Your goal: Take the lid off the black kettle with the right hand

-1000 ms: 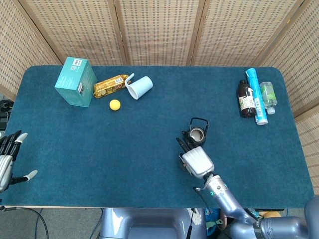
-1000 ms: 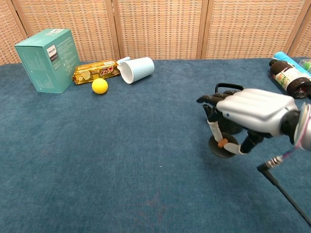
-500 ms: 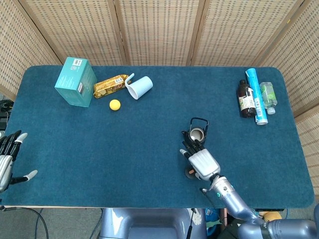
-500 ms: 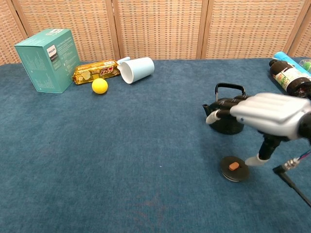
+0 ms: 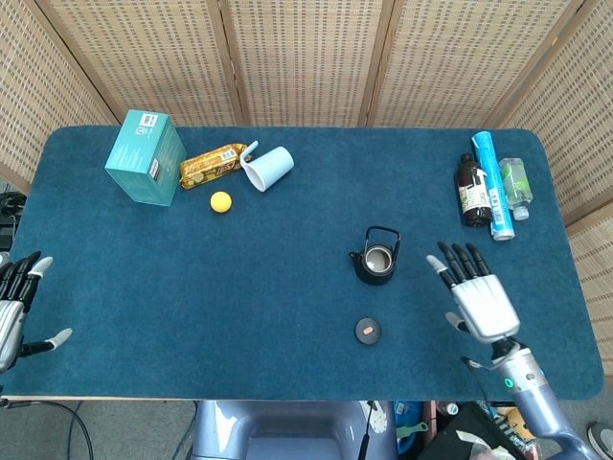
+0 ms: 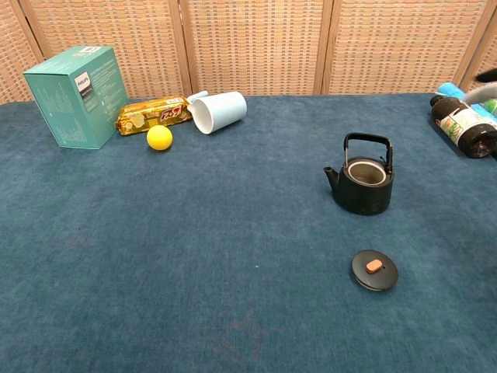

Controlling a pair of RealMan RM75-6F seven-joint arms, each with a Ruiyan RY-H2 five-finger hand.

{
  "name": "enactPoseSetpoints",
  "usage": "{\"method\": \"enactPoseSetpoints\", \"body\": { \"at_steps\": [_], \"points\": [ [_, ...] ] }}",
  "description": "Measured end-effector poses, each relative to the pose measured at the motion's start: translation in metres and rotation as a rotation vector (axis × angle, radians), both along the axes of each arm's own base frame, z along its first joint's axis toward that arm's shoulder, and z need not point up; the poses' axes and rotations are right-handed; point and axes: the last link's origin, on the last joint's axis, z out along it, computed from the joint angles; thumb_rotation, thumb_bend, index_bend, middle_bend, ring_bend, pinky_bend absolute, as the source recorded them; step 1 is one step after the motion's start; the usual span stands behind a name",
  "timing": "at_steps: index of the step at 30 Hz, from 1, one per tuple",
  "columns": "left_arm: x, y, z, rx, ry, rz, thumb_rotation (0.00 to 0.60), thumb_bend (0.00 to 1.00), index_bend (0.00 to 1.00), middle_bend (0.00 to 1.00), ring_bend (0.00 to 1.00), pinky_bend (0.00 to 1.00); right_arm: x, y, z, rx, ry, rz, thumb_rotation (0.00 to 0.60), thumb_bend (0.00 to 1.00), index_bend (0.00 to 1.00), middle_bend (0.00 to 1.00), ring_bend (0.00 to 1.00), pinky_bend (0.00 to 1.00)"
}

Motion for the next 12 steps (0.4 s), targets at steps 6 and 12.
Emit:
{"method": "enactPoseSetpoints", "body": {
  "at_steps": [6,12],
  "points": [
    [0.004,-0.005,0.0,0.006,0.007,-0.016,0.6,0.08,0.0,0.0,0.0,0.0,-0.036,0.03,0.02,-0.088,-0.004,0.013,0.6,0.0,0.0,0.0,0.0,0.0],
    [0.007,-0.009,-0.002,0.008,0.017,-0.032,0.6,0.08,0.0,0.0,0.0,0.0,-0.055,0.055,0.025,-0.115,0.002,0.026,0.6,0.0,0.0,0.0,0.0,0.0]
  ]
}}
